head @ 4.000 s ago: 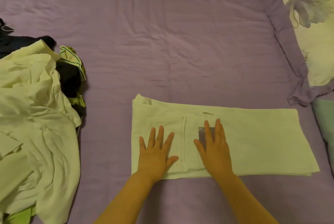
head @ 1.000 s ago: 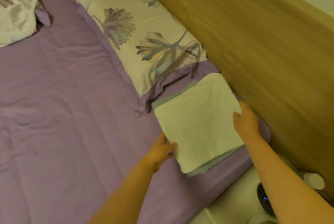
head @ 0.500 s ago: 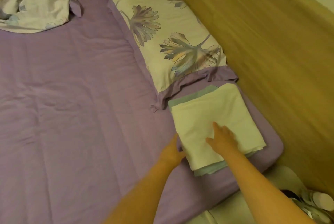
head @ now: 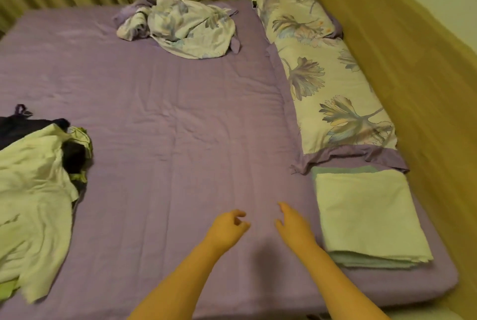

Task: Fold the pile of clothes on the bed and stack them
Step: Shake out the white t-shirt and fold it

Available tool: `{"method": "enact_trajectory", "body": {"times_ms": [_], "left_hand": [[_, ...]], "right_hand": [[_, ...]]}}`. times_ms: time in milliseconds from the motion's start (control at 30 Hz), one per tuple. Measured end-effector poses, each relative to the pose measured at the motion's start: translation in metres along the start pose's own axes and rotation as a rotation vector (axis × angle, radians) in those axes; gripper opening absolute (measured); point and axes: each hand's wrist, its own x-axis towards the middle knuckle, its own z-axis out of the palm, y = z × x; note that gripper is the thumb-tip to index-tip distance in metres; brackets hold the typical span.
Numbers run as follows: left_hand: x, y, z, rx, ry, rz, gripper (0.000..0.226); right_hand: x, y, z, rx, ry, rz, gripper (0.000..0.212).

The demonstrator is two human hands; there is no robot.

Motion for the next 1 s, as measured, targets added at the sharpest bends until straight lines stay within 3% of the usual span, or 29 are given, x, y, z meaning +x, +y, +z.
{"method": "enact_trajectory", "body": {"times_ms": [433,633,1000], "left_hand": [[-0.206,-0.211,-0.115,-0.019,0.310,-0.144,0.042],[-0.289,-0.314,-0.142,-0.074,0.415,-0.244,0.038],[-0.331,-0.382,-0.196,-0.163,0.523,-0.317,0.035]], "right_hand": [[-0.109,-0.233,0.129,-0.364,-0.152,-0.458,0.045],[-0.160,-0.307,0.201,-0.425,-0.222,-0.541,0.044],[-0.180,-0.404,0.236,-0.511,-0.203,-0.681,0.043]]}}
